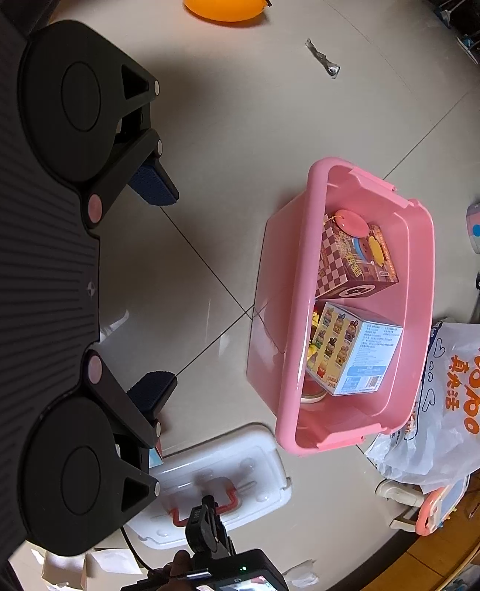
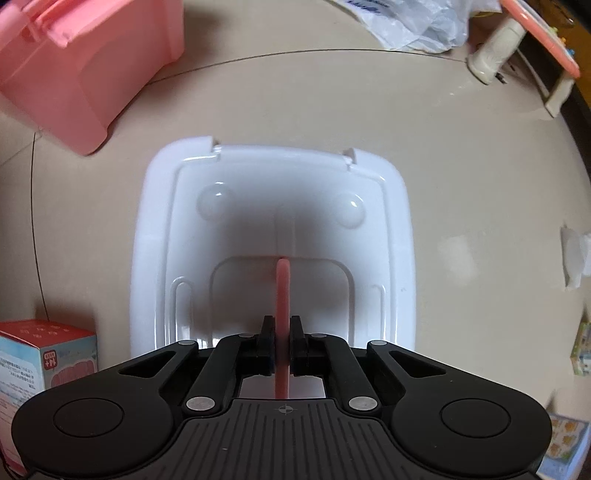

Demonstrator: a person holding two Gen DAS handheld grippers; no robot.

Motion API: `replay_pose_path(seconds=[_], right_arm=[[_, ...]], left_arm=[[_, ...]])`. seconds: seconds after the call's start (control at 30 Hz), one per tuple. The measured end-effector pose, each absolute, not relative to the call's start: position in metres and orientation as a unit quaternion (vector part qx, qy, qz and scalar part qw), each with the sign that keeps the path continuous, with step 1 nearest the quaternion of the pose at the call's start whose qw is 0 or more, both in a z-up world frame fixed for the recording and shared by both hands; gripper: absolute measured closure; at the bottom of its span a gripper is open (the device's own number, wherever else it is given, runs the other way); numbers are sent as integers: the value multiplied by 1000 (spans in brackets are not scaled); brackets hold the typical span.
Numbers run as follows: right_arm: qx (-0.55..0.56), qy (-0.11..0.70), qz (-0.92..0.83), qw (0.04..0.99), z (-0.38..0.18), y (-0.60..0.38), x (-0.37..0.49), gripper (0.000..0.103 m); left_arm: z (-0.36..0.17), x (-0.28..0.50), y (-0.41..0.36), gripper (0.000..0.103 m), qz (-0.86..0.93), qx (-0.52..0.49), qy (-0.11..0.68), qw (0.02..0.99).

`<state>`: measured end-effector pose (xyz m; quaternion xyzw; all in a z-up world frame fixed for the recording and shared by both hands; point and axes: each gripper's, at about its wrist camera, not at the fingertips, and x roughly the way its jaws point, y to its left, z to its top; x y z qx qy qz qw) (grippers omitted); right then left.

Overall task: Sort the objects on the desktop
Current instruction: 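Lift the white lid by its handle with the right gripper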

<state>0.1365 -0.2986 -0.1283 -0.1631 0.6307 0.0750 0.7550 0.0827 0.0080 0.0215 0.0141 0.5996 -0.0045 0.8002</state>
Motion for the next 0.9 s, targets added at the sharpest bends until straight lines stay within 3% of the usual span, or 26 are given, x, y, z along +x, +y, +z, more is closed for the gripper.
replay_pose_path(seconds=[0.33,0.9], right_arm=[[-176,604,65,775,-87,-310,120,98],[-295,519,113,794,30,-272,80,97]], left_arm=[[32,82,4,4,-17,7,591,807],[72,68,4,4,-32,10,545,838]])
